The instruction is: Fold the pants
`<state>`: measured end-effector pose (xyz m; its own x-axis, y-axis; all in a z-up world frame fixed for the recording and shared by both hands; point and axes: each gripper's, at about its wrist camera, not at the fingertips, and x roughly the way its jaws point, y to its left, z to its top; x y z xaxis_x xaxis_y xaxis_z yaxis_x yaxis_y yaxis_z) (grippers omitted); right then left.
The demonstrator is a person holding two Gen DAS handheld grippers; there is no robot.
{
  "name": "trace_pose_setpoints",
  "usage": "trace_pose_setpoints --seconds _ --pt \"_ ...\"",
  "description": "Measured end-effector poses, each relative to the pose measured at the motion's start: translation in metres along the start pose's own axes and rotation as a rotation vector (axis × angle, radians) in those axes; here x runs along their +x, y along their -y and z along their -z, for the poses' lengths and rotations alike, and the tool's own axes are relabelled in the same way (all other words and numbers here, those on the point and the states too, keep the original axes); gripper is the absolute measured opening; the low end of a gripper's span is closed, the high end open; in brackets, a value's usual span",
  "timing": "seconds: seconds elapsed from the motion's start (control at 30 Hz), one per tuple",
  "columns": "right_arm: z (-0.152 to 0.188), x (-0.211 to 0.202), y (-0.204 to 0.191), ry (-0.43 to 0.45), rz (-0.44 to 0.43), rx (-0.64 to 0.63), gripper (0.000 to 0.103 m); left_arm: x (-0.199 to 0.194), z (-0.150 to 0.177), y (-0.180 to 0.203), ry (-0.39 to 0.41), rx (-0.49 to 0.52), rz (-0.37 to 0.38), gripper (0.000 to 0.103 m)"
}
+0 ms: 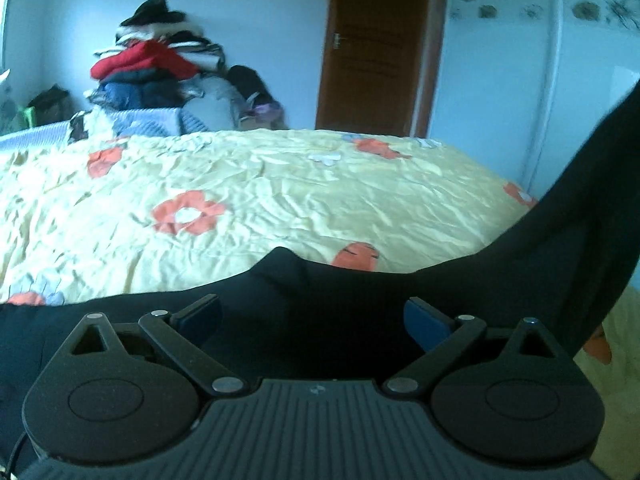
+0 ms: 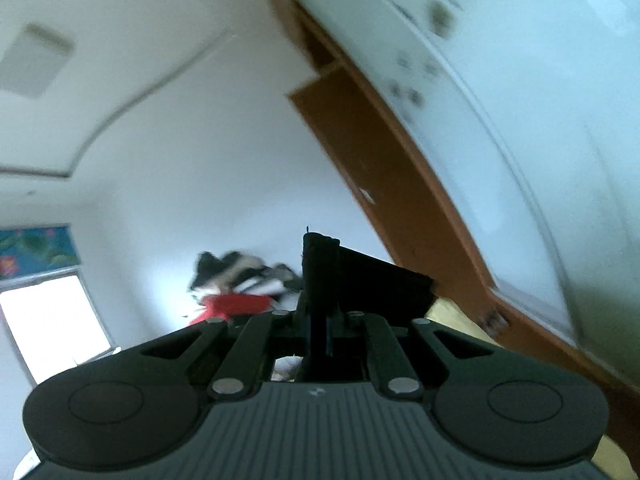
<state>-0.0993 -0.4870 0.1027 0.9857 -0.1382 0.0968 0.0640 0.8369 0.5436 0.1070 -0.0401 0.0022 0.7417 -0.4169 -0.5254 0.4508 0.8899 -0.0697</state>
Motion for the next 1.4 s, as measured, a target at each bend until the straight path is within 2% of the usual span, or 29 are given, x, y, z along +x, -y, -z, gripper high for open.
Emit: trace_pose_setpoints --seconds 0.03,0.1,0.23,0.3,0.33,0.4,0.47,0.6,0.73,0.87,0.93,1.0,1.07,1.2,1.27,1.33,1.37,1.4 --pt "0.000 0.000 -0.004 0.003 -0.003 -0.008 0.007 0.000 0.000 -0.002 -0.004 -0.009 -0.002 0.099" --pt "0.009 0.001 0.004 -0.009 0.047 0.014 0.007 -0.001 0.001 -0.004 -0.009 -0.008 -0.003 0.099" --pt "0.051 -0.009 0.076 -0.093 0.323 0.133 0.007 -0.003 0.009 -0.005 -0.027 0.028 -0.007 0.099" --pt "0.068 -0.019 0.099 -0.117 0.397 0.195 0.007 -0.004 0.010 -0.006 -0.028 0.033 -0.012 0.099" --pt "0.073 -0.019 0.097 -0.123 0.407 0.178 0.007 -0.004 0.010 -0.007 -0.024 0.028 -0.016 0.099" --pt "0.076 -0.014 0.077 -0.133 0.379 0.078 0.007 -0.004 0.007 -0.010 -0.014 -0.001 -0.028 0.099" --pt "0.079 -0.001 0.038 -0.159 0.310 -0.064 0.006 -0.005 0.004 -0.013 -0.001 -0.029 -0.037 0.099" --pt "0.114 0.033 -0.055 -0.249 0.116 -0.367 0.006 -0.010 0.001 -0.018 0.018 -0.044 -0.080 0.099" --pt "0.185 0.061 -0.131 -0.402 -0.090 -0.515 0.007 -0.014 -0.001 -0.028 0.026 -0.048 -0.141 0.099" --pt "0.264 0.080 -0.176 -0.615 -0.214 -0.590 0.007 -0.017 0.002 -0.042 0.013 -0.056 -0.198 0.099" --pt "0.290 0.078 -0.184 -0.666 -0.234 -0.645 0.007 -0.018 0.005 -0.048 0.012 -0.059 -0.214 0.099" --pt "0.306 0.076 -0.193 -0.675 -0.234 -0.689 0.007 -0.018 0.007 -0.052 0.009 -0.073 -0.226 0.099" --pt "0.304 0.063 -0.193 -0.665 -0.245 -0.700 0.007 -0.016 0.007 -0.053 0.005 -0.096 -0.226 0.099" --pt "0.312 0.071 -0.201 -0.657 -0.264 -0.694 0.010 -0.013 0.008 -0.047 0.006 -0.099 -0.227 0.099" --pt "0.324 0.080 -0.199 -0.702 -0.258 -0.712 0.020 -0.012 0.008 -0.044 0.002 -0.086 -0.226 0.099" --pt "0.332 0.079 -0.195 -0.752 -0.271 -0.723 0.037 -0.012 0.008 -0.042 0.001 -0.073 -0.227 0.099" --pt "0.326 0.073 -0.195 -0.753 -0.295 -0.728 0.041 -0.012 0.007 -0.041 0.004 -0.069 -0.229 0.099" --pt "0.315 0.063 -0.192 -0.740 -0.339 -0.717 0.042 -0.013 0.006 -0.041 0.008 -0.067 -0.230 0.099"
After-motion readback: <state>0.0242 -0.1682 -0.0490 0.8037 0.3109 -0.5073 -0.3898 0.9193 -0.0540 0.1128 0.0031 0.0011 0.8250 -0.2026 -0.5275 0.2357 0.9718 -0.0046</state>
